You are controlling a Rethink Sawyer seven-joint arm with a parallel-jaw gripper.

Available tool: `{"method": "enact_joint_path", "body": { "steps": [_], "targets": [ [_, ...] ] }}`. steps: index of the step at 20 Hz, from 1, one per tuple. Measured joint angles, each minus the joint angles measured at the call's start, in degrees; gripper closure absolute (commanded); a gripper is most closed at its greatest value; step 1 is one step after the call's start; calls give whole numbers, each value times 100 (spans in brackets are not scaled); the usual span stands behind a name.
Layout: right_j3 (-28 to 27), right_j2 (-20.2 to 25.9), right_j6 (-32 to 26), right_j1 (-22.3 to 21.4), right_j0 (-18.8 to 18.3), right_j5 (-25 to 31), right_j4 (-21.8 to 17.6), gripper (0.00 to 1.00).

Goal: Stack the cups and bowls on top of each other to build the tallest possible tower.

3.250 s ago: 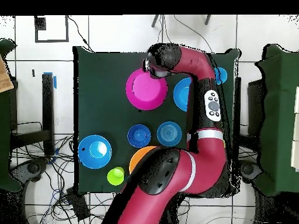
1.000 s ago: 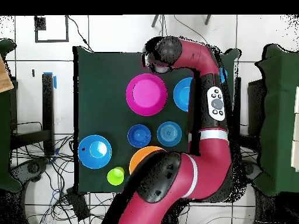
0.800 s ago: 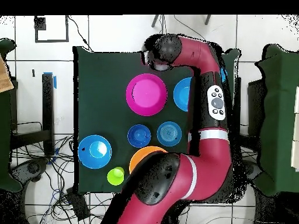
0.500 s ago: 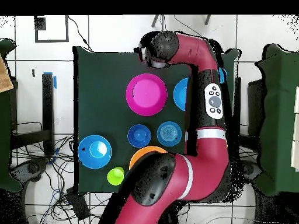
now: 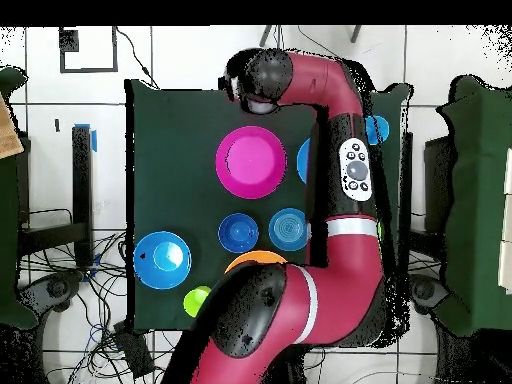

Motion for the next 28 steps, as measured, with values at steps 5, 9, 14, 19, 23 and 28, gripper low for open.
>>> {"method": "enact_joint_path", "body": {
  "steps": [5,9,14,19,23,28],
  "targets": [
    [395,-102,1,-307,11,-95,30,100],
    [786,-191,9,-589,12,-209,111,100],
    [1575,-362,101,-1179,19,-302,403,100],
    [2304,-521,430,-1863,86,-302,829,100],
    [2623,-697,712,-2284,205,-304,1021,100],
    [3169,-1085,1181,-2949,449,-301,1222,100]
  ]
}}
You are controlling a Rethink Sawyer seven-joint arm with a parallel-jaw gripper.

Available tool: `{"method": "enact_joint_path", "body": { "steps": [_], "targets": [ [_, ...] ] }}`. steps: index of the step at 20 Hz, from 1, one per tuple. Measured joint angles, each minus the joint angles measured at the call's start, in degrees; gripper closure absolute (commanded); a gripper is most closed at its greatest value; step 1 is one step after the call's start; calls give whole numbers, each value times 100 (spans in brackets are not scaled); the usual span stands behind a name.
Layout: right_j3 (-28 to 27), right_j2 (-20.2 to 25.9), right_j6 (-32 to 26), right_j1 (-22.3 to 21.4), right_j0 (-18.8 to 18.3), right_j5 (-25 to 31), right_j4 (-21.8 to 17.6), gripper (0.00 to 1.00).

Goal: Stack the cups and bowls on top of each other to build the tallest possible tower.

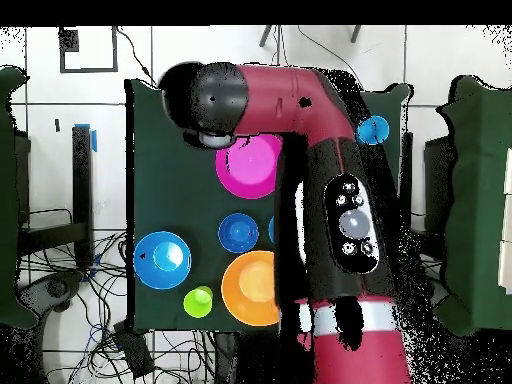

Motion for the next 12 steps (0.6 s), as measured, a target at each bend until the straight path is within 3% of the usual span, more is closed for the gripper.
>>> {"method": "enact_joint_path", "body": {
  "steps": [3,5,12],
  "targets": [
    [329,-287,339,-333,164,0,119,100],
    [754,-688,902,-724,399,-32,260,100],
    [1675,-1443,2311,-1399,773,-435,594,100]
  ]
}}
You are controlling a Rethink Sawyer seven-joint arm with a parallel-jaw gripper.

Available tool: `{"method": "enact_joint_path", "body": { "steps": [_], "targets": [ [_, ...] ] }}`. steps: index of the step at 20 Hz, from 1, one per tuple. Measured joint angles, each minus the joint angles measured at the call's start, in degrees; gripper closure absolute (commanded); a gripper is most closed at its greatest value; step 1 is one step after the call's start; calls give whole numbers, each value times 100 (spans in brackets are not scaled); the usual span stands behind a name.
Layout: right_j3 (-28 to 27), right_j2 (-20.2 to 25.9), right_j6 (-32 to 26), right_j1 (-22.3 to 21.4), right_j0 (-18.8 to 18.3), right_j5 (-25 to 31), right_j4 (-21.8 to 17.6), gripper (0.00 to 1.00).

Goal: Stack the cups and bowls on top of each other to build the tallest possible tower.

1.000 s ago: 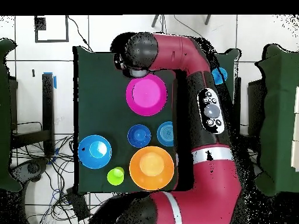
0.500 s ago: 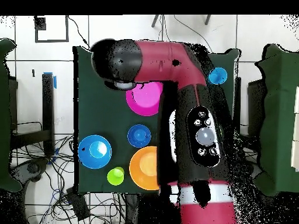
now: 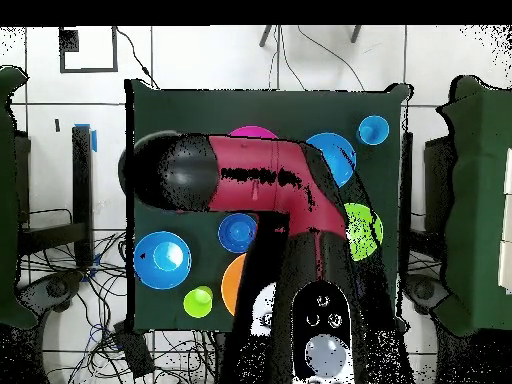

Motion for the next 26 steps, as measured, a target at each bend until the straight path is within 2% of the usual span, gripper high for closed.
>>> {"method": "enact_joint_path", "body": {
  "steps": [5,9,16,26],
  "targets": [
    [450,-450,609,-230,99,-283,38,100],
    [650,-742,815,-293,167,-291,51,100],
    [1044,-1030,821,-395,169,-346,135,100],
    [1879,-1318,821,-710,161,-800,228,100]
  ]
}}
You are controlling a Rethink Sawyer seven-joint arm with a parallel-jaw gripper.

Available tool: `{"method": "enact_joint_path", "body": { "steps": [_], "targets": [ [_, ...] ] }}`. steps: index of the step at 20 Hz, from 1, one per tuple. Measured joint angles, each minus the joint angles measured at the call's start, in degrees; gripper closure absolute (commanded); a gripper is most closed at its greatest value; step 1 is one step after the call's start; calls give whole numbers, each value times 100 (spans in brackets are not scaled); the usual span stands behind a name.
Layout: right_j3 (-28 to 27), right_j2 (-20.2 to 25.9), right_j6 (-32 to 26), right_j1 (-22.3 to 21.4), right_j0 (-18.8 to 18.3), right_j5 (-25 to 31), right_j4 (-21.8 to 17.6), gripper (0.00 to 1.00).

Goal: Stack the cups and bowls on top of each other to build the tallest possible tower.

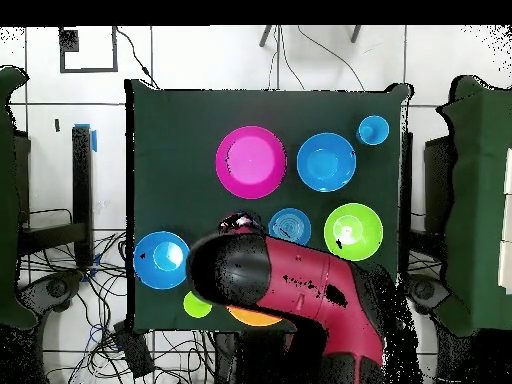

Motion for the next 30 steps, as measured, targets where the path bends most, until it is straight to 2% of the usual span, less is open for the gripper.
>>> {"method": "enact_joint_path", "body": {
  "steps": [6,13,30],
  "targets": [
    [336,-12,0,-64,-74,-315,0,100],
    [802,-5,0,-141,-324,-786,4,100],
    [1546,185,0,-145,-708,-1285,6,100]
  ]
}}
